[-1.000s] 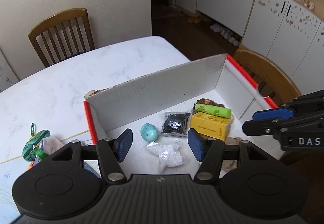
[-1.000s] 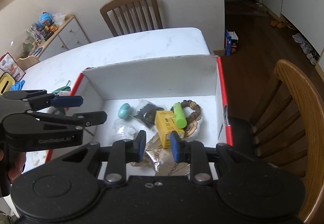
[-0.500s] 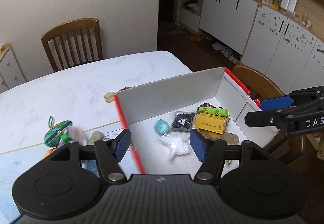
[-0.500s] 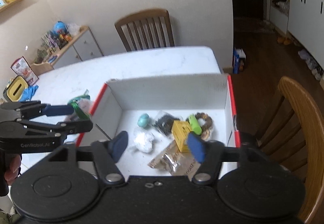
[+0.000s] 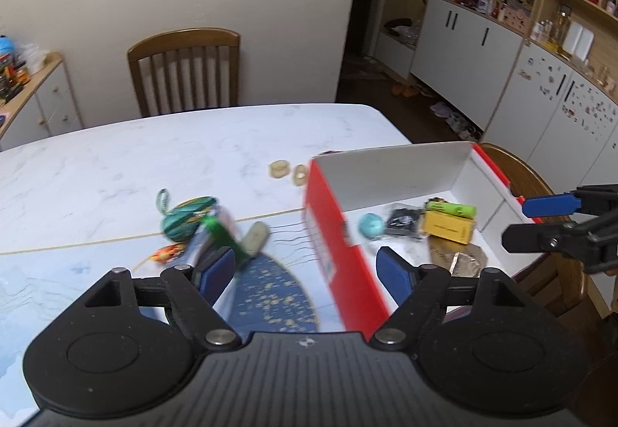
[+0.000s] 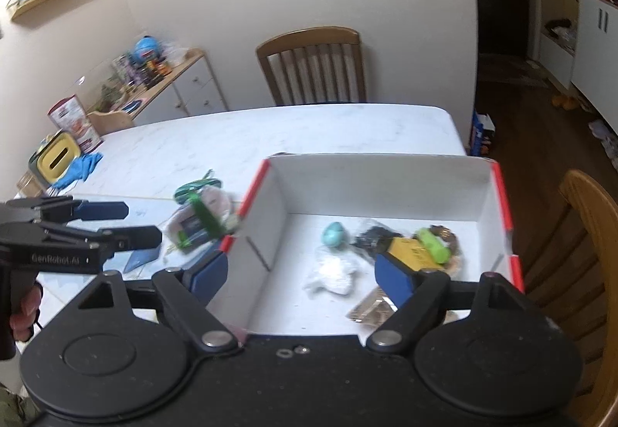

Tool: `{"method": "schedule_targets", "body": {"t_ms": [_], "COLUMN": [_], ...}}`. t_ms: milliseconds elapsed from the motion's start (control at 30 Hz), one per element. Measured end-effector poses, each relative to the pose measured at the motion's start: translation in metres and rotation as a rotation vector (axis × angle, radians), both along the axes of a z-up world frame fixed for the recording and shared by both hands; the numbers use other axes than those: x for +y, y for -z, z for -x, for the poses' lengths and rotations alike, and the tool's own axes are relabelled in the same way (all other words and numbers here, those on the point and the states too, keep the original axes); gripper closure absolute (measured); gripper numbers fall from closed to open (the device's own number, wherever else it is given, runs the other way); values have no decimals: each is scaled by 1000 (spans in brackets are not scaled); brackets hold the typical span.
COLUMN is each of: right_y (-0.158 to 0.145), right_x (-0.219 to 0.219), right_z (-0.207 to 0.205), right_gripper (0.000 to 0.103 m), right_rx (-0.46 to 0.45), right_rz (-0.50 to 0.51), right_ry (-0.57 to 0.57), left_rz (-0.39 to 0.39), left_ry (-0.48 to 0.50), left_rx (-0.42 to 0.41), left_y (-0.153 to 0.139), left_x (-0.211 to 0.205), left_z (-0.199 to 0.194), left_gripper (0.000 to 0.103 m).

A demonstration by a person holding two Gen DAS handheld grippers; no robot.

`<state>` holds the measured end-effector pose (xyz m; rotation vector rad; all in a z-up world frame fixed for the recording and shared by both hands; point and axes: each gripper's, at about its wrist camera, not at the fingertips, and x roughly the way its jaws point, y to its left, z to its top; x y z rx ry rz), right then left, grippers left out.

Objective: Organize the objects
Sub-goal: 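Withdraw both tools from the box back toward the item pile, then grasp the green patterned pouch with the left tool while the right tool approaches the blue-white packet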

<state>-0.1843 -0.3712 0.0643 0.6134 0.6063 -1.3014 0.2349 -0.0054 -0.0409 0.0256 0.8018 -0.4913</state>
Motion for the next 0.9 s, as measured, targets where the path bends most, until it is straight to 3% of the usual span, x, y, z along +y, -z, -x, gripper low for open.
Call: {"method": "schedule_targets", "body": {"t_ms": [467, 600, 900], "right_y": [14, 21, 43], "right_x": [-10, -14, -31], "right_z": [-92, -118, -174], "right_gripper": [15, 15, 15], "right_rx": [31, 44, 82], "right_rz": [-21, -32, -64], "right_ry": [-89, -102, -121], "left_rz": [25, 39, 55], "left_ry": [-20, -32, -73], "left_rx": [14, 19, 67], "left_y": [11, 18, 38], "left_x": [80, 97, 124], "left_z": [-33, -50, -105], "left_gripper": [18, 1, 1]}}
